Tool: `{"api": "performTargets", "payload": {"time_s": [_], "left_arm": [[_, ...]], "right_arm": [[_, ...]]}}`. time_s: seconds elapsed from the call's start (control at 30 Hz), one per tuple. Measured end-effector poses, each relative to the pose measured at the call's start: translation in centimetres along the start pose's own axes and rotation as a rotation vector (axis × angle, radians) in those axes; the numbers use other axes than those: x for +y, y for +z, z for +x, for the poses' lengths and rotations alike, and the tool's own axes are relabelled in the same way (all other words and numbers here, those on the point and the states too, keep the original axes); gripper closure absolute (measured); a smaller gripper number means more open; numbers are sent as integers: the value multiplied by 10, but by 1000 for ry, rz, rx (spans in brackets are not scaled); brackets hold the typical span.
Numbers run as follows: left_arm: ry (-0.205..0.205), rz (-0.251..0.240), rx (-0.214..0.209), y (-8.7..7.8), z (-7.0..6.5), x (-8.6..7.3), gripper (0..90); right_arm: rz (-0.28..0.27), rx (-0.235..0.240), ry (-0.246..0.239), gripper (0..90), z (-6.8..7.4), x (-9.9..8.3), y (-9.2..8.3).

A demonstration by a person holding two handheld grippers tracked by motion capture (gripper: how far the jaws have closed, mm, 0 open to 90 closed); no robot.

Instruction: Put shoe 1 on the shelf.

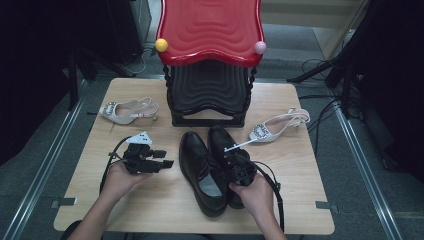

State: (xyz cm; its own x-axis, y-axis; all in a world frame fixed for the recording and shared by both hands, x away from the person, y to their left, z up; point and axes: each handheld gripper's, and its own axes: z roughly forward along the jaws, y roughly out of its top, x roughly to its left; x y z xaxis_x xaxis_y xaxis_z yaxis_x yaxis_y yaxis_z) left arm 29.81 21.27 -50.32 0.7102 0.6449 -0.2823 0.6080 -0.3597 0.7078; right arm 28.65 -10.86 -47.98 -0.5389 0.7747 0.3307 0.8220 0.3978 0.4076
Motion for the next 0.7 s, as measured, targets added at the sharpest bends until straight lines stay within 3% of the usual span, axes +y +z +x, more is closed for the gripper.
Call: {"api": "performTargets", "payload": {"time_s": [0.17,0.2,0.33,0.57,0.7], "left_arm": [[9,8,1,0,-1,0,436],[4,7,-1,0,0,0,436],[4,14,0,1,0,-1,436],[3,22,4,1,-1,-3,438],[-6,18,6,1,-2,-4,437]], "right_arm": [[21,-23,-43,823,-2,0,-5],[33,-17,-67,825,-5,0,-7],[37,9,-92,830,-16,-2,-16],[-4,101,-49,832,-38,0,-36],[-44,130,-30,832,-39,3,-47]]}}
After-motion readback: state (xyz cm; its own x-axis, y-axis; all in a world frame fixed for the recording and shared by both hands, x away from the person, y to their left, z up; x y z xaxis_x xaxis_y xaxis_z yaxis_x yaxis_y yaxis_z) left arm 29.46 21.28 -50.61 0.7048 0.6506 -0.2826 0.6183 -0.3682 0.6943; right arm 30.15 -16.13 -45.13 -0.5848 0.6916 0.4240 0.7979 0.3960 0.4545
